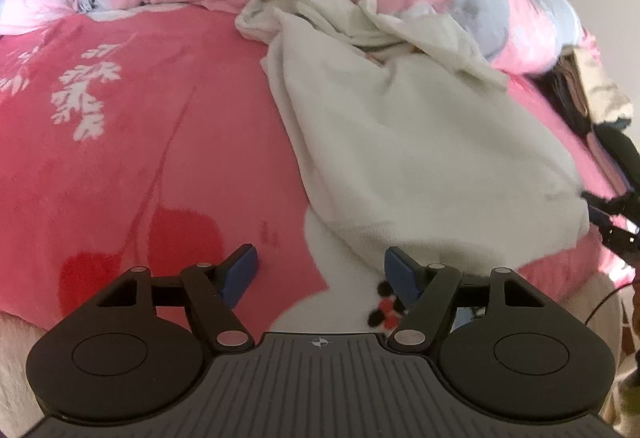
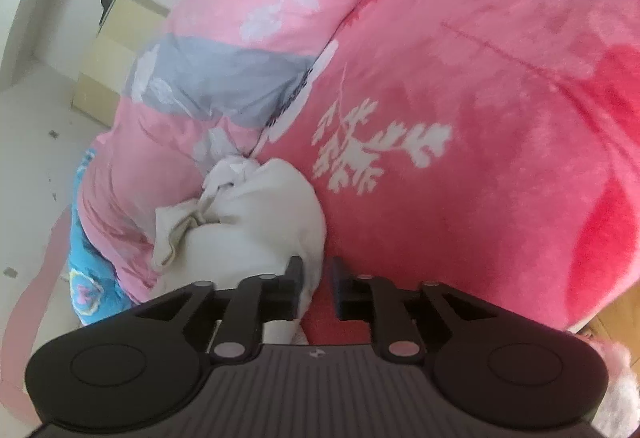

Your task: Fold clothes

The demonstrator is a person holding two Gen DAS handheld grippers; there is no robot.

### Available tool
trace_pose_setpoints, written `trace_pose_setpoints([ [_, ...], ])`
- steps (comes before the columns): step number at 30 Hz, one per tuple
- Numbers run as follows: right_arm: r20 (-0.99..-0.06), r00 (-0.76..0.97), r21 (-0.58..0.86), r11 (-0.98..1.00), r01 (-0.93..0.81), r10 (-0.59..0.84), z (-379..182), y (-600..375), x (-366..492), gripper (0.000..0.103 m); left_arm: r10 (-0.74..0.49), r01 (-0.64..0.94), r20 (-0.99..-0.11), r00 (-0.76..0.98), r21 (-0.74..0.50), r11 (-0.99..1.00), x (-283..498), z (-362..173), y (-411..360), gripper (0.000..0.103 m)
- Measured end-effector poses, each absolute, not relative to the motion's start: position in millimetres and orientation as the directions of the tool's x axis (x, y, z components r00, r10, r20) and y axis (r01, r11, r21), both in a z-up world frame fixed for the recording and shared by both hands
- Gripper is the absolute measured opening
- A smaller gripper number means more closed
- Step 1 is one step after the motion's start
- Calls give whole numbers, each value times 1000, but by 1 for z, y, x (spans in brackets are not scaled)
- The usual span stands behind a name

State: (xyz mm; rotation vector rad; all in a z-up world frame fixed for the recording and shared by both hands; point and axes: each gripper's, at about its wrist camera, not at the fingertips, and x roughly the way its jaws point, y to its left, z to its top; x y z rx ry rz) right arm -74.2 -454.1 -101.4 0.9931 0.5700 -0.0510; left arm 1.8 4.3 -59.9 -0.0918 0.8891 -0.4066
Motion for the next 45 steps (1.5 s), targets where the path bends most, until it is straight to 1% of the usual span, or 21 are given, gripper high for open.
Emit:
trace_pose_setpoints([
  [5, -475, 854, 772, 567, 288, 213, -100, -457, -86, 27, -397, 313, -715, 576, -255, 915, -1, -62, -1, 65],
  [7, -471, 856, 773, 568, 284, 214, -100, -454, -84, 30, -401, 315, -703, 588, -258, 913, -1, -63, -5, 58],
  [8, -469, 857, 773, 568, 281, 214, -100, -453, -83, 32, -405, 318, -696, 593, -259, 912, -1, -63, -7, 57],
  [10, -467, 858, 776, 564, 283, 213, -101, -451, -83, 32, -410, 312, -685, 603, -271, 911, 1, -64, -11, 50],
  [11, -467, 859, 777, 562, 283, 212, -102, -451, -83, 32, -415, 305, -680, 604, -283, 909, 3, -64, -13, 48],
  [13, -466, 857, 785, 550, 287, 218, -104, -451, -82, 33, -435, 294, -665, 607, -321, 900, 6, -64, -15, 39],
  [14, -466, 857, 791, 539, 291, 222, -106, -452, -82, 33, -449, 293, -656, 607, -341, 893, 8, -64, -16, 38],
  [16, -463, 856, 804, 517, 296, 229, -109, -454, -81, 32, -481, 296, -634, 605, -382, 876, 10, -64, -19, 30],
  [18, -459, 857, 812, 502, 298, 233, -110, -456, -82, 32, -519, 289, -606, 603, -440, 850, 13, -65, -17, 28],
  [20, -464, 856, 807, 506, 303, 227, -109, -454, -82, 32, -559, 242, -574, 598, -536, 809, 20, -71, -10, 22],
  [22, -474, 854, 795, 521, 310, 215, -107, -451, -82, 32, -584, 198, -548, 599, -605, 771, 24, -76, -3, 8],
  [24, -492, 849, 765, 563, 314, 194, -103, -445, -80, 32, -591, 165, -532, 607, -643, 748, 25, -77, 3, 5],
  [32, -537, 827, 689, 651, 318, 165, -93, -435, -73, 32, -640, 138, -492, 591, -720, 681, -12, -35, 63, 2],
  [35, -547, 820, 669, 675, 310, 166, -90, -433, -71, 33, -584, 116, -536, 610, -668, 735, -26, -30, 87, 1],
  [38, -535, 823, 693, 656, 299, 190, -91, -432, -73, 33, -523, 90, -631, 573, -586, 805, -21, -48, 89, 1],
  [40, -520, 826, 722, 630, 287, 219, -93, -431, -75, 33, -427, 39, -717, 551, -489, 871, -18, -66, 85, 1],
  [43, -514, 823, 734, 621, 275, 244, -91, -425, -80, 33, -390, 22, -735, 555, -456, 890, -18, -77, 85, 3],
  [45, -509, 821, 736, 625, 260, 258, -89, -420, -85, 33, -406, 7, -710, 575, -492, 871, -21, -76, 91, 4],
])
